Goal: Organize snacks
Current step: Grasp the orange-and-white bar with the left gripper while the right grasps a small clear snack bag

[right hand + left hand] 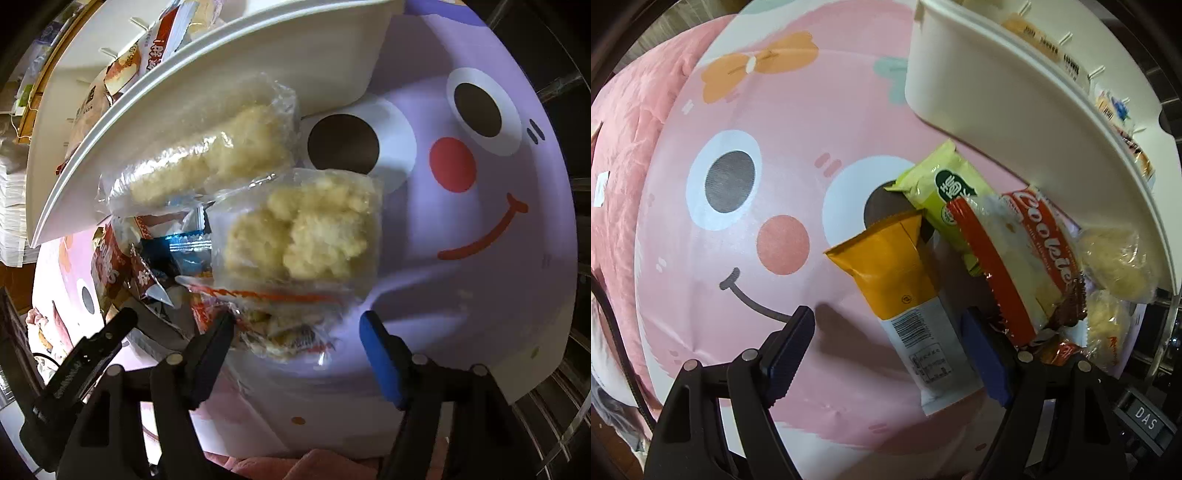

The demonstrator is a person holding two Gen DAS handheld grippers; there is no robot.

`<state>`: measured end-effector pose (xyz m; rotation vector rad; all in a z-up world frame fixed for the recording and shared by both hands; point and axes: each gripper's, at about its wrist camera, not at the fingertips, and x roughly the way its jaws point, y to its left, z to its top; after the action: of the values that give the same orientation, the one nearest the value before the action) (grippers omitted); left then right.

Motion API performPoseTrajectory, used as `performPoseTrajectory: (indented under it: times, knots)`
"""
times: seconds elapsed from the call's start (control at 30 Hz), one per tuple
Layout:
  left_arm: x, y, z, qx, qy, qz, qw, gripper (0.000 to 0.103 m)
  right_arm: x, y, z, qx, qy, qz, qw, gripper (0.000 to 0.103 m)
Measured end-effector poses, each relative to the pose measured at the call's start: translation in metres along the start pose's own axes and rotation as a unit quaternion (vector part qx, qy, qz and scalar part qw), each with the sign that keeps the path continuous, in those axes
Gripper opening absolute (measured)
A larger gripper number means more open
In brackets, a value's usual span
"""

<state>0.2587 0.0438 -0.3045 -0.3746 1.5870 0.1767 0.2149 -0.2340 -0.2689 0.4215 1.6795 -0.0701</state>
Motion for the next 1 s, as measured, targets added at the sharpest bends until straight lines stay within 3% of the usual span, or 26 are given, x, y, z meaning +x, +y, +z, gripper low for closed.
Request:
performPoseTrajectory:
  times: [0.27,0.33,0.43,0.73,1.0]
  knots:
    - [0.014,-0.028,-0.002,0.023,0.010,0.042,0.9988,0.068,0.000,0.022,0.012,-0.018,0.003,0.009,1.000,0.049]
    - [0.013,-0.033,-0.006,0.023,0.004,0.043,0.9988,0.059,-0.001,0.026,0.015,-0.028,0.003,0.013,1.000,0.044]
    - [0.011,-0.038,-0.004,0.020,-0.008,0.042,0.9989,0.044,-0.001,0.030,0.019,-0.030,0.004,0.017,0.999,0.044]
    - [0.010,-0.025,-0.016,-0.006,-0.029,0.024,0.9993,0.033,-0.004,0.018,0.016,-0.024,0.005,0.025,0.999,0.044]
    - [0.002,-0.019,-0.034,-0.022,-0.044,0.021,0.9986,0.031,-0.003,0.003,0.005,-0.011,0.007,0.024,1.000,0.043]
